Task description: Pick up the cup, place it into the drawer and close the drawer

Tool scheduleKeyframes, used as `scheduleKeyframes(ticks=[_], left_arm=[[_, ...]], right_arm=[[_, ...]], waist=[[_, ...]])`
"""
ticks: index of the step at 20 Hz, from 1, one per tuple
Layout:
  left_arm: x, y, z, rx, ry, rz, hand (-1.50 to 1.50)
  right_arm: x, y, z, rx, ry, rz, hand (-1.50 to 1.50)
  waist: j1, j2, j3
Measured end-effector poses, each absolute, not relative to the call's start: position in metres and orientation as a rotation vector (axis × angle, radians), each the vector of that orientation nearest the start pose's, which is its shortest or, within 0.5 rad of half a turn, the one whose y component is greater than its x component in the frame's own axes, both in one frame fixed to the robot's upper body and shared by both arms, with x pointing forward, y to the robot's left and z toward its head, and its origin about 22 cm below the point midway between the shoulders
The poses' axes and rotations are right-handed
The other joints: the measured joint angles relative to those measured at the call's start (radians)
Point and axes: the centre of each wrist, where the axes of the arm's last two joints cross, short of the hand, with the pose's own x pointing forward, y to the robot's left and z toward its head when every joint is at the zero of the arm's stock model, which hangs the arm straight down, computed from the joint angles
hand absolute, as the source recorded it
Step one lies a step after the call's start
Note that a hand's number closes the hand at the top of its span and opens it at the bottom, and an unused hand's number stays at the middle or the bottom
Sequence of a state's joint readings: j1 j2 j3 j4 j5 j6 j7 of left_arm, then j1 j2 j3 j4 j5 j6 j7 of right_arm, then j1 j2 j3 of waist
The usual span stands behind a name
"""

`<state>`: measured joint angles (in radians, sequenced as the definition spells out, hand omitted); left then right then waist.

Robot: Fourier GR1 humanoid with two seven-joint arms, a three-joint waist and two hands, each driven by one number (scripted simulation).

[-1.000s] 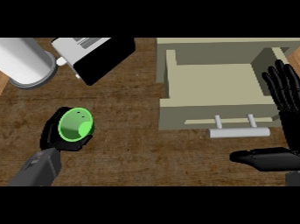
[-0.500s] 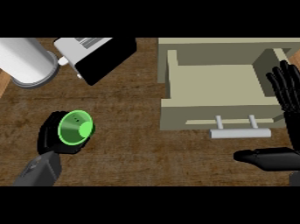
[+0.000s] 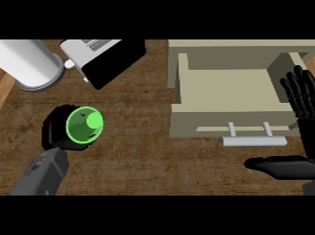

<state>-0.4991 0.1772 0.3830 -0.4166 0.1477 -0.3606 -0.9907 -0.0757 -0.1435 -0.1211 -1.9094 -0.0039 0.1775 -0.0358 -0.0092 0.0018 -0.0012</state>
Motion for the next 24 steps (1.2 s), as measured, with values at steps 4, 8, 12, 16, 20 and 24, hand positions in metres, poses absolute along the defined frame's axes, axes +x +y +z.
scheduleKeyframes(ticks=[4,8,12,16,20,24], left_arm=[[0.332,0.283,-0.083,-0.268,-2.015,0.223,1.50],[0.361,0.252,-0.043,-0.320,-2.086,0.134,1.50],[0.378,0.225,0.000,-0.352,-2.140,0.068,1.50],[0.392,0.196,0.045,-0.367,-2.159,0.006,1.50],[0.398,0.162,0.081,-0.369,-2.159,-0.062,1.50],[0.405,0.128,0.115,-0.357,-2.151,-0.122,1.50]], right_arm=[[0.236,-0.277,0.108,-0.071,-1.999,0.241,-1.50],[0.234,-0.281,0.106,-0.087,-1.992,0.232,-1.50],[0.235,-0.285,0.105,-0.092,-1.991,0.237,-1.50],[0.237,-0.285,0.105,-0.086,-1.991,0.231,-1.50],[0.236,-0.285,0.105,-0.080,-1.996,0.228,-1.50],[0.236,-0.292,0.110,-0.078,-1.994,0.231,-1.50]], waist=[[0.007,-0.005,0.001],[0.016,-0.009,0.002],[0.019,-0.009,0.002],[0.015,-0.007,0.002],[0.008,-0.005,0.002],[0.001,-0.004,0.002]])
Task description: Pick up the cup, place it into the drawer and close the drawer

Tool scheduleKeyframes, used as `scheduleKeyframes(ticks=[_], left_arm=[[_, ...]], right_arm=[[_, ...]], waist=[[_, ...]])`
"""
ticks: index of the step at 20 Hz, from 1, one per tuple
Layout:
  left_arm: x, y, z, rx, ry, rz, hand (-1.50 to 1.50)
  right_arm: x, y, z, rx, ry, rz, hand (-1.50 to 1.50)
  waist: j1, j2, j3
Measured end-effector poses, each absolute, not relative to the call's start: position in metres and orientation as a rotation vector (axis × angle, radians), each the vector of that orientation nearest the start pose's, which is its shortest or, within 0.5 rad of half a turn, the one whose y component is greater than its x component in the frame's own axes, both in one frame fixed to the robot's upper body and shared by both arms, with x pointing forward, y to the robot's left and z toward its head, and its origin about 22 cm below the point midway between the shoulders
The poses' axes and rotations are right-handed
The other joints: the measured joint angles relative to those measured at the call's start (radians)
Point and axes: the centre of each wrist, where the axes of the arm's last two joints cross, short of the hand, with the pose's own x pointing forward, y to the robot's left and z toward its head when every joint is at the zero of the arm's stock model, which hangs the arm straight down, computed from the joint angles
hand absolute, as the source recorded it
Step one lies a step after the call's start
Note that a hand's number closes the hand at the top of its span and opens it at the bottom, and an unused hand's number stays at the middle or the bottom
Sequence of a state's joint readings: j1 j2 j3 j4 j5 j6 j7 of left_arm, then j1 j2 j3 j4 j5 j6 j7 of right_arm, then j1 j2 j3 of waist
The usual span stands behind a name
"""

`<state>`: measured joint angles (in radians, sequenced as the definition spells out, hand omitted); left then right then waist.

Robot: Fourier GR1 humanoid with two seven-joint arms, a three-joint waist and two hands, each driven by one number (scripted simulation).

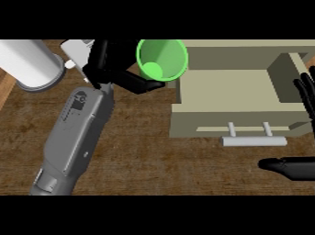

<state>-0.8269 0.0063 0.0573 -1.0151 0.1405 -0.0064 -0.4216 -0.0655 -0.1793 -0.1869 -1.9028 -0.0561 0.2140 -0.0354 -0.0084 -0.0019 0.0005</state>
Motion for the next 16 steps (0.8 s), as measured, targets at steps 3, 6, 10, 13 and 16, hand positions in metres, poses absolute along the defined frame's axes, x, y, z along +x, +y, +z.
scheduleKeyframes(ticks=[3,6,10,13,16], left_arm=[[0.412,0.103,0.141,-0.335,-2.137,-0.142,1.50],[0.415,0.081,0.155,-0.305,-2.119,-0.145,1.50],[0.425,0.058,0.172,-0.296,-2.066,-0.151,1.50],[0.430,0.052,0.166,-0.292,-2.023,-0.154,1.50],[0.429,0.039,0.165,-0.275,-1.991,-0.159,1.50]], right_arm=[[0.238,-0.291,0.111,-0.077,-1.996,0.233,-1.50],[0.236,-0.289,0.109,-0.069,-1.998,0.240,-1.50],[0.239,-0.294,0.112,-0.065,-2.006,0.237,-1.50],[0.241,-0.294,0.108,-0.065,-2.003,0.243,-1.50],[0.244,-0.294,0.109,-0.059,-2.002,0.247,-1.50]], waist=[[-0.006,0.002,0.000],[-0.012,0.003,0.000],[-0.021,0.006,0.000],[-0.023,0.007,0.000],[-0.028,0.008,0.000]])
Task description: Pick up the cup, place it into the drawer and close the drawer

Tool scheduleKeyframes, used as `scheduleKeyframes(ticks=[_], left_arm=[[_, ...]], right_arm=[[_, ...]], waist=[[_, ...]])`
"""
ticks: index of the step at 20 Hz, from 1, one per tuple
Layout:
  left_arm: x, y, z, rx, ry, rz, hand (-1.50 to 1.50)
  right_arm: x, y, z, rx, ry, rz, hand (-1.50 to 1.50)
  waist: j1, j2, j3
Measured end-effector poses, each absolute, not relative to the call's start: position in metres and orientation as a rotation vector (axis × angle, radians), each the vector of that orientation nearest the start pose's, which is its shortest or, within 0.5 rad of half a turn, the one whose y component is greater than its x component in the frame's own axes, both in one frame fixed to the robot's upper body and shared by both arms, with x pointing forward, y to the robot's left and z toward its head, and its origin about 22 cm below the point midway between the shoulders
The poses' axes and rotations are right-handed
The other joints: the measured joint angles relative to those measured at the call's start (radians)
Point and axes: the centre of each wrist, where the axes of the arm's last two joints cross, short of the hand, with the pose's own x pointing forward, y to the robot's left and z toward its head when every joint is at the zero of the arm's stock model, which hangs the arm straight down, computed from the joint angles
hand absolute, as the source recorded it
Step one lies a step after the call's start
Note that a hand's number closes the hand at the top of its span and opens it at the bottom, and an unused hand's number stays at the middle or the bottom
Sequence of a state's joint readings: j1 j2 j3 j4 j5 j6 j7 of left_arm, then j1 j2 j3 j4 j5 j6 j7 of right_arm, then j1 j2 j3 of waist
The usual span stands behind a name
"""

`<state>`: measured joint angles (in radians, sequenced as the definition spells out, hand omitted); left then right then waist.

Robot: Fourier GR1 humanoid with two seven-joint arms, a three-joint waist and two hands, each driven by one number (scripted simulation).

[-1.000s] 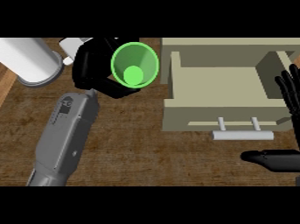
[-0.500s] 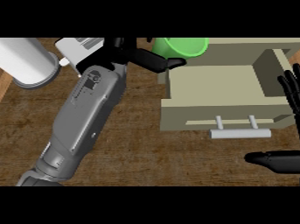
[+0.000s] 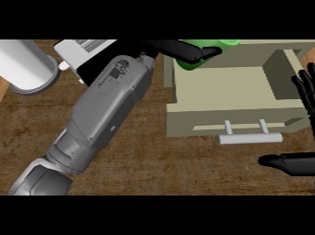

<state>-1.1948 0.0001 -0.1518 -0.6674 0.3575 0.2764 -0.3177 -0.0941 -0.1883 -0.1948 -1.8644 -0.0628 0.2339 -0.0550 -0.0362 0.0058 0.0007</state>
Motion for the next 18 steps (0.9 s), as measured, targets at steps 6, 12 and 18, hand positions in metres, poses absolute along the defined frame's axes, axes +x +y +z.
scheduleKeyframes(ticks=[6,12,18], left_arm=[[0.431,0.030,0.149,-0.245,-1.950,-0.190,1.50],[0.429,0.024,0.133,-0.160,-1.907,-0.243,1.50],[0.426,0.017,0.126,-0.083,-1.848,-0.347,-1.50]], right_arm=[[0.246,-0.288,0.106,-0.057,-2.011,0.249,-1.50],[0.243,-0.285,0.117,-0.035,-2.013,0.256,-1.50],[0.248,-0.289,0.118,-0.032,-2.020,0.274,-1.50]], waist=[[-0.014,0.004,0.000],[-0.030,0.006,0.000],[-0.042,0.010,0.001]])
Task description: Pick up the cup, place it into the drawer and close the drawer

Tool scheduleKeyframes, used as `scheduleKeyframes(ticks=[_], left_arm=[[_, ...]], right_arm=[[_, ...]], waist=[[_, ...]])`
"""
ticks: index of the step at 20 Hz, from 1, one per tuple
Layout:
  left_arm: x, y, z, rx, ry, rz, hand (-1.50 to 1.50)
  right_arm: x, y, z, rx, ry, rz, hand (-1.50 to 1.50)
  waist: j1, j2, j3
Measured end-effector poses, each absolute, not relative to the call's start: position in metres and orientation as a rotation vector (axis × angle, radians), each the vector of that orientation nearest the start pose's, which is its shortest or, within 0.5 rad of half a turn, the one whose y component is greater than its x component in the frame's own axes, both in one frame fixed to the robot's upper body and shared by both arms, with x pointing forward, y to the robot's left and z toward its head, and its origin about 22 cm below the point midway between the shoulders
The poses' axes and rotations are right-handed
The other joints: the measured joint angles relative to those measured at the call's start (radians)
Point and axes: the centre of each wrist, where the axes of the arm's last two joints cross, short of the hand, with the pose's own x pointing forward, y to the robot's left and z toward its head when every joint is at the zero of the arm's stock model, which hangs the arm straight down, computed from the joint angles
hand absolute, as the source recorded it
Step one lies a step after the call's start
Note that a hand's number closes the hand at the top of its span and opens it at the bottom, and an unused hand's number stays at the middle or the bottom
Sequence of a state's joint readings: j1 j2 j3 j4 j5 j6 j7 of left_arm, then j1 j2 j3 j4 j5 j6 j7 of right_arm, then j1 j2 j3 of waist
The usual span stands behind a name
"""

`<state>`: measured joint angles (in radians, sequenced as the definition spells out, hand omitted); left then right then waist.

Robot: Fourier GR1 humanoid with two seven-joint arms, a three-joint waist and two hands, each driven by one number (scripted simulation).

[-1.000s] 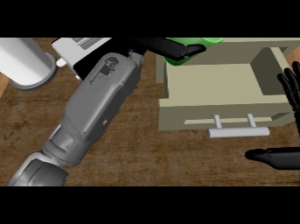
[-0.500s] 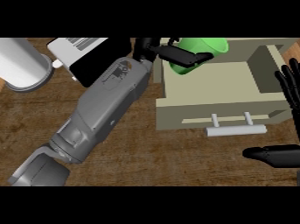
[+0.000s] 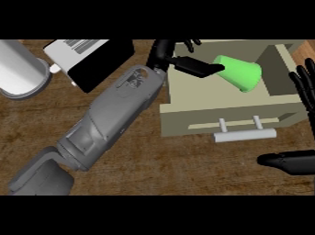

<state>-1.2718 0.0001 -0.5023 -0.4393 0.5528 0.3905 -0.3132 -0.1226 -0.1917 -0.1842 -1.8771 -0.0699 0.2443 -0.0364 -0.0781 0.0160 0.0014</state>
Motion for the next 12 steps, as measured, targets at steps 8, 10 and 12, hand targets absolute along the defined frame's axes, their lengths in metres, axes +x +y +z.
scheduleKeyframes(ticks=[8,10,12], left_arm=[[0.417,0.016,0.101,0.029,-1.807,-0.444,-1.50],[0.414,0.012,0.103,0.028,-1.824,-0.427,-1.50],[0.412,0.008,0.106,0.020,-1.851,-0.412,-1.50]], right_arm=[[0.252,-0.283,0.116,-0.019,-2.034,0.284,-1.50],[0.253,-0.281,0.117,-0.005,-2.037,0.281,-1.50],[0.254,-0.286,0.118,0.043,-2.042,0.264,-1.50]], waist=[[-0.012,0.004,0.000],[-0.012,0.004,0.000],[-0.013,0.003,0.000]])
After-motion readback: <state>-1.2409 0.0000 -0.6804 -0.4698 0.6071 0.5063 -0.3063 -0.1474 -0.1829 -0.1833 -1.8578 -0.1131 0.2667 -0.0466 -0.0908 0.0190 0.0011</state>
